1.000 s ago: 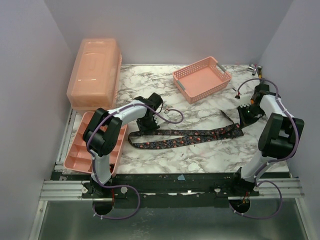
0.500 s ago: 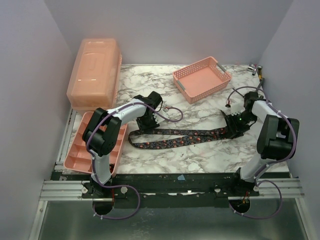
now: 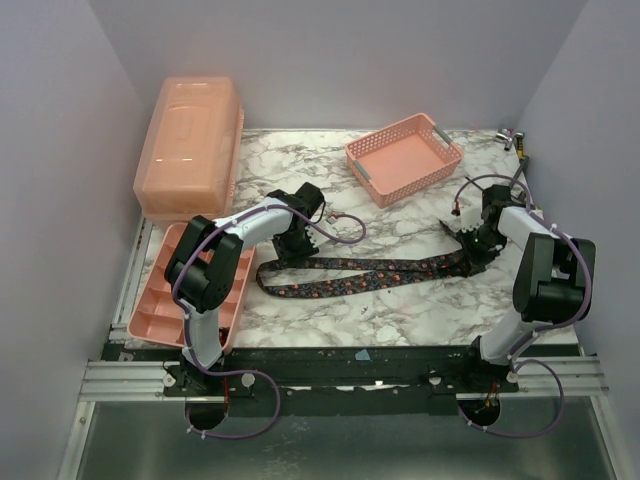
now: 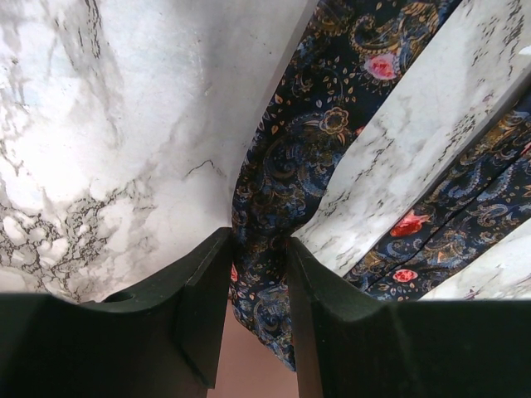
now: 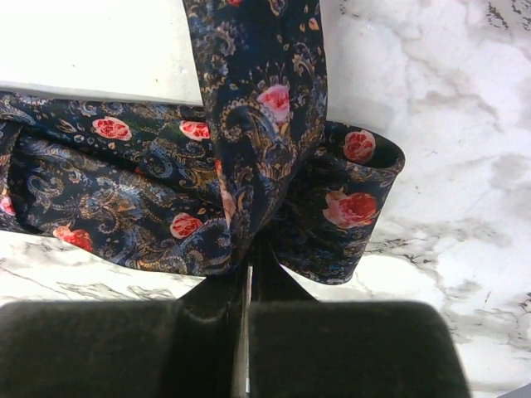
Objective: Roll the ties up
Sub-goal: Flatten out the tie at the center of the board.
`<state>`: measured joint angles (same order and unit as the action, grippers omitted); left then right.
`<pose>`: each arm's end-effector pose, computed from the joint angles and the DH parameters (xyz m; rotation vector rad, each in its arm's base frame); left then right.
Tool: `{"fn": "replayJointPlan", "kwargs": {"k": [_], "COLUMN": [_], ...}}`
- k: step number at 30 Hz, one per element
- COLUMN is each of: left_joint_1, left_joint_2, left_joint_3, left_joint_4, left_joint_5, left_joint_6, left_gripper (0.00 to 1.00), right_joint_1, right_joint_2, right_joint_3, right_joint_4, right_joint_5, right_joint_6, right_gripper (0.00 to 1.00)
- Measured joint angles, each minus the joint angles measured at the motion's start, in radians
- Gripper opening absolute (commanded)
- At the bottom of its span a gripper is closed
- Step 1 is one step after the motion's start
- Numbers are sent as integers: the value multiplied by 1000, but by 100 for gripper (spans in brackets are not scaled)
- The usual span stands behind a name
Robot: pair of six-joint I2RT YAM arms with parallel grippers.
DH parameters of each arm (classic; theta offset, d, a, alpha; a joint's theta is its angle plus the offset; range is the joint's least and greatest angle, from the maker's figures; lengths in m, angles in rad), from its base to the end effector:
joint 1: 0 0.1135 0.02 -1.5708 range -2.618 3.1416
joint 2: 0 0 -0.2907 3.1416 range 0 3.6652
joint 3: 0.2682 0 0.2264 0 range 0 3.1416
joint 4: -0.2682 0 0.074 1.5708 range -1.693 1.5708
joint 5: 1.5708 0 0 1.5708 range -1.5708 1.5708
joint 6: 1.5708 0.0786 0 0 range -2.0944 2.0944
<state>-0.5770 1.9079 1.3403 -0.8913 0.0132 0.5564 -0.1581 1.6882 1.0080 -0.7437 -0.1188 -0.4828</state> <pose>0.2924 -0.1915 0.1694 1.6275 2.5555 -0.0218 0.2817 -0.0355 0.1611 -0.4918 2.9223 0.0986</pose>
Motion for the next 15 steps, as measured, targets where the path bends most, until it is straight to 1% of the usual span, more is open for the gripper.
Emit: {"fn": "replayJointPlan", "kwargs": {"k": [6, 10, 12, 15], "left_joint_1": [1, 2, 6, 11], "left_joint_2": [0, 0, 0, 0], "left_joint_3": [0, 0, 0, 0], "left_joint_4": [0, 0, 0, 0], "left_joint_5": [0, 0, 0, 0], "left_joint_6": [0, 1, 1, 4], "left_gripper": [37, 37, 37, 37], "right_joint_1": [0, -14, -43, -122], "right_joint_2": [0, 0, 0, 8], "right_joint_3": [24, 95, 150, 231], "right_joint_4": [-28, -76, -96, -129], "right_joint_5": [2, -6, -18, -50], "right_joint_6": [5, 12, 11, 11], "right_gripper": [1, 1, 1, 1]}}
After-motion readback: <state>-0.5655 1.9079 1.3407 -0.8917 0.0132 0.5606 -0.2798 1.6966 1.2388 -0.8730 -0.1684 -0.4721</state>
